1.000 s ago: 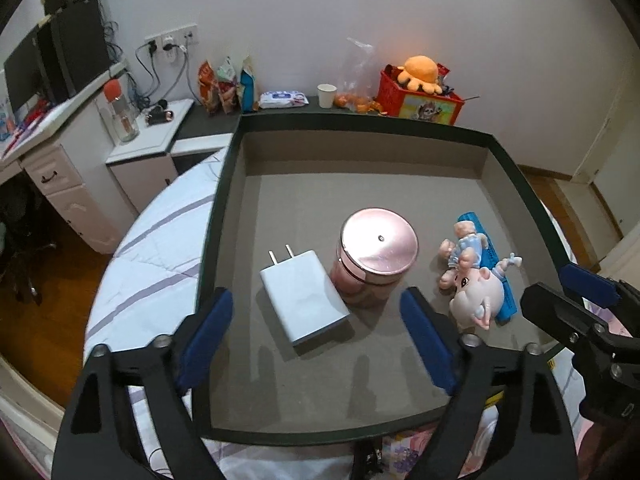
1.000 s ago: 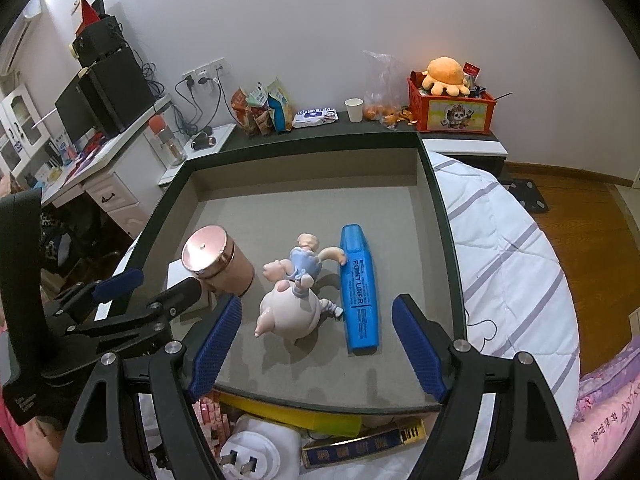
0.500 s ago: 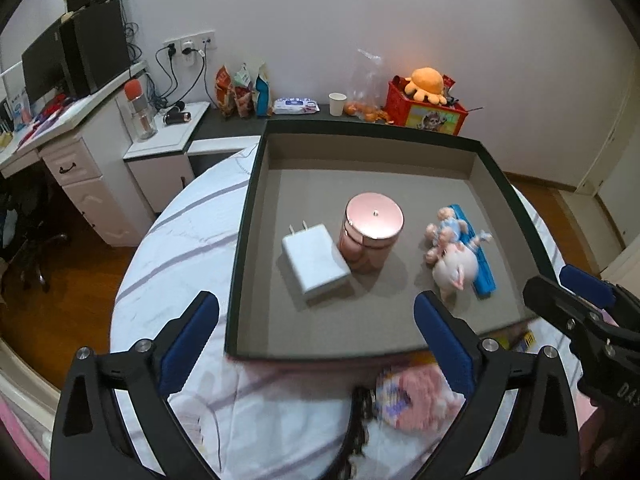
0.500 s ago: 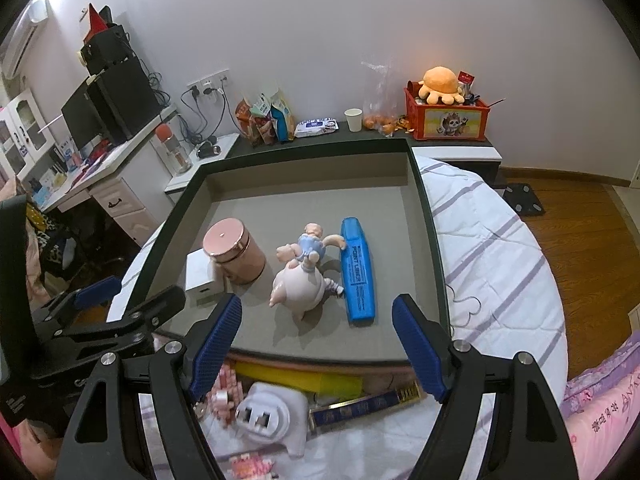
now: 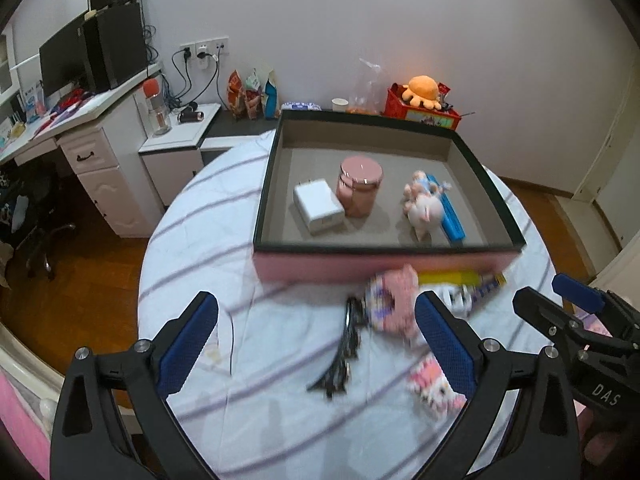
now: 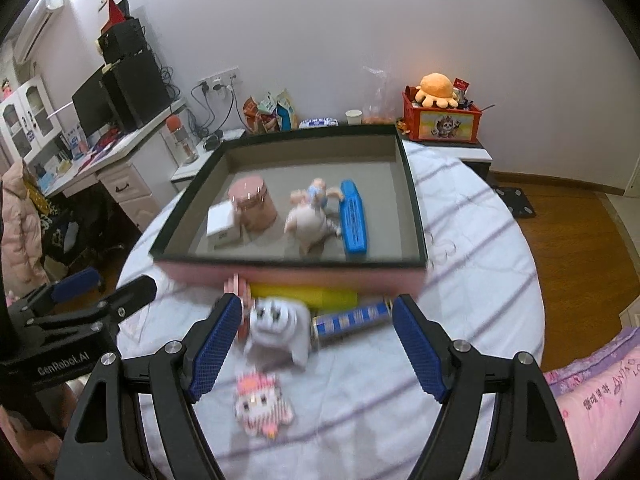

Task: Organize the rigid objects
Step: 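Reach the right gripper to the pink-white block figure and close on it, then carry the block figure into the box beside the highlighter and release, then reach the left gripper to the black hair clip and close on it, then carry the hair clip into the box onto the power bank and release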

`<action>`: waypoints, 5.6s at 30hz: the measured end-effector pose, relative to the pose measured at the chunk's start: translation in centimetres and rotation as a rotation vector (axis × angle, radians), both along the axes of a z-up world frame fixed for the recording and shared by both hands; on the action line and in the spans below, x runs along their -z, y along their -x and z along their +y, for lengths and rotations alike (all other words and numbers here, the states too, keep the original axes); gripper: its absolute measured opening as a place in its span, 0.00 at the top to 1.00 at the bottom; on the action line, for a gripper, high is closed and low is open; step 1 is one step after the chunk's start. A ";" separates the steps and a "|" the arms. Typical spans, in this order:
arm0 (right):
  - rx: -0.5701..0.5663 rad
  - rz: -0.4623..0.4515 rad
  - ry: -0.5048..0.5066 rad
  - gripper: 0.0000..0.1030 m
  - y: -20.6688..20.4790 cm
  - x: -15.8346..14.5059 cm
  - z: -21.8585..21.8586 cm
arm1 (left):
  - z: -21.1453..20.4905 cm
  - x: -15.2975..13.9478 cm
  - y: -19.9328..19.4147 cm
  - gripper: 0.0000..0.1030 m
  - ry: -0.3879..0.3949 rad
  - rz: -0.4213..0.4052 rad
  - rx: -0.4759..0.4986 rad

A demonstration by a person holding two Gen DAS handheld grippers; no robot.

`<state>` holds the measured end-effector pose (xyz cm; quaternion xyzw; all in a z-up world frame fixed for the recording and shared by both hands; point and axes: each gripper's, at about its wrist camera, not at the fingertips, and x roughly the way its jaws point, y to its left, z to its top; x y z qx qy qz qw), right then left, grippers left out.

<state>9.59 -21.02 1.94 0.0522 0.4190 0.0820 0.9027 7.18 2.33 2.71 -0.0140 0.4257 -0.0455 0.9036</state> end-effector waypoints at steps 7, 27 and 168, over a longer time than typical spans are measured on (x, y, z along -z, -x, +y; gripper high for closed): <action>-0.007 0.049 -0.002 0.23 3.0 1.9 0.2 | 0.3 1.5 2.9 0.03 -0.010 0.025 0.001; -0.090 0.149 0.035 0.23 2.6 6.4 3.7 | 2.8 2.9 3.5 0.02 0.007 0.044 -0.052; 0.019 0.037 -0.031 0.22 -2.4 1.5 -1.6 | -1.7 7.9 -3.6 0.83 -0.004 0.167 0.145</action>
